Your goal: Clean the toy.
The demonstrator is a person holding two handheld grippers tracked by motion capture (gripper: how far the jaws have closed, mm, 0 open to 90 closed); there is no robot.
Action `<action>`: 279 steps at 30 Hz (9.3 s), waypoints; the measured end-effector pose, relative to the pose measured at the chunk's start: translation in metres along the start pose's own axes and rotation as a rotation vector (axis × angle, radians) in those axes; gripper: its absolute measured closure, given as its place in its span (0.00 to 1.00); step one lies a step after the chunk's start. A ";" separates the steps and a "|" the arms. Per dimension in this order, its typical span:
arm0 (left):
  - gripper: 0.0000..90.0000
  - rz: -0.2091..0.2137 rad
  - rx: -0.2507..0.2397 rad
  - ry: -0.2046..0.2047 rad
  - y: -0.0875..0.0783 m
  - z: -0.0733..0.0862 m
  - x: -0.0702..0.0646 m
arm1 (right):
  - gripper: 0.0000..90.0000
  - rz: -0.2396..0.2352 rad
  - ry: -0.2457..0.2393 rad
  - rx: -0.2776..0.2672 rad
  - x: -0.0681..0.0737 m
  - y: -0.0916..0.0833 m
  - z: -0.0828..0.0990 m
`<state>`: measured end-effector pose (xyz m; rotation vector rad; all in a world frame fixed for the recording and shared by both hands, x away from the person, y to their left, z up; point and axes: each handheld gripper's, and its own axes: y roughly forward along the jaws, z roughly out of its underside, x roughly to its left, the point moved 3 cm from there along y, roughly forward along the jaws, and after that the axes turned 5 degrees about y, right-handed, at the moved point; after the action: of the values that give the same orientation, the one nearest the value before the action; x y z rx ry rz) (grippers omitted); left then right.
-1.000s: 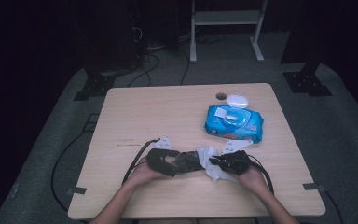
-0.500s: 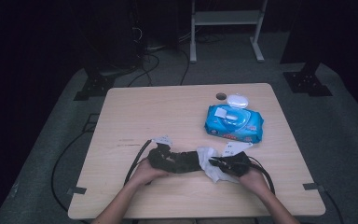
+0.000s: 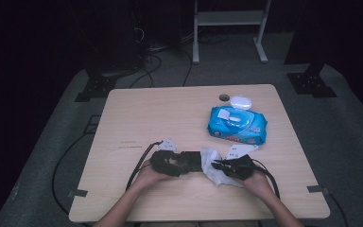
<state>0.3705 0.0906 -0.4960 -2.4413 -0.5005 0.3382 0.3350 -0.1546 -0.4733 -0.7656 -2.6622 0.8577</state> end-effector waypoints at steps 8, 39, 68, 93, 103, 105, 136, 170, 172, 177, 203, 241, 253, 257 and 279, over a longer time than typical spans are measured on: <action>0.34 -0.090 -0.010 0.123 0.000 -0.002 -0.010 | 0.93 -0.019 0.016 0.007 0.000 -0.003 0.000; 0.52 -0.191 -0.101 0.296 -0.007 0.001 -0.029 | 0.94 -0.053 0.024 0.022 -0.005 -0.008 0.011; 0.45 -0.060 -0.113 0.341 0.008 -0.003 -0.040 | 0.94 -0.134 0.065 -0.090 0.002 -0.032 -0.010; 0.78 -0.081 -0.121 0.344 0.004 -0.004 -0.038 | 0.93 -0.036 0.083 -0.079 0.009 0.012 -0.041; 0.78 -0.083 -0.121 0.344 0.004 -0.004 -0.039 | 0.94 -0.037 0.064 -0.082 0.021 0.021 -0.049; 0.78 -0.083 -0.126 0.345 0.002 -0.004 -0.038 | 0.94 -0.026 0.038 -0.068 0.023 0.024 -0.051; 0.81 -0.089 -0.147 0.330 -0.001 -0.005 -0.036 | 0.94 0.149 0.097 -0.073 -0.017 -0.009 -0.029; 0.67 -0.072 -0.106 0.339 -0.003 -0.007 -0.033 | 0.95 0.045 0.044 -0.096 0.012 0.014 -0.040; 0.70 -0.066 -0.119 0.332 -0.005 -0.007 -0.032 | 0.95 0.099 0.047 -0.101 0.003 0.008 -0.037; 0.70 -0.066 -0.120 0.333 -0.005 -0.007 -0.032 | 0.95 0.165 0.104 -0.108 -0.015 -0.004 -0.031; 0.70 -0.088 -0.115 0.324 -0.011 -0.004 -0.026 | 0.95 0.104 0.078 -0.126 -0.001 0.001 -0.031; 0.70 -0.092 -0.119 0.320 -0.010 -0.004 -0.025 | 0.95 0.050 0.095 -0.132 0.004 0.013 -0.038; 0.70 -0.094 -0.119 0.321 -0.008 -0.006 -0.025 | 0.95 -0.041 0.053 -0.116 0.032 0.036 -0.054; 0.70 -0.093 -0.119 0.318 -0.009 -0.005 -0.026 | 0.95 -0.064 0.015 -0.111 0.044 0.047 -0.062; 0.70 -0.086 -0.108 0.316 -0.009 -0.007 -0.025 | 0.95 0.004 0.071 -0.131 0.013 0.016 -0.041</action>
<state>0.3484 0.0835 -0.4821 -2.5043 -0.4926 -0.1141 0.3462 -0.1171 -0.4490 -0.8151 -2.6757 0.6488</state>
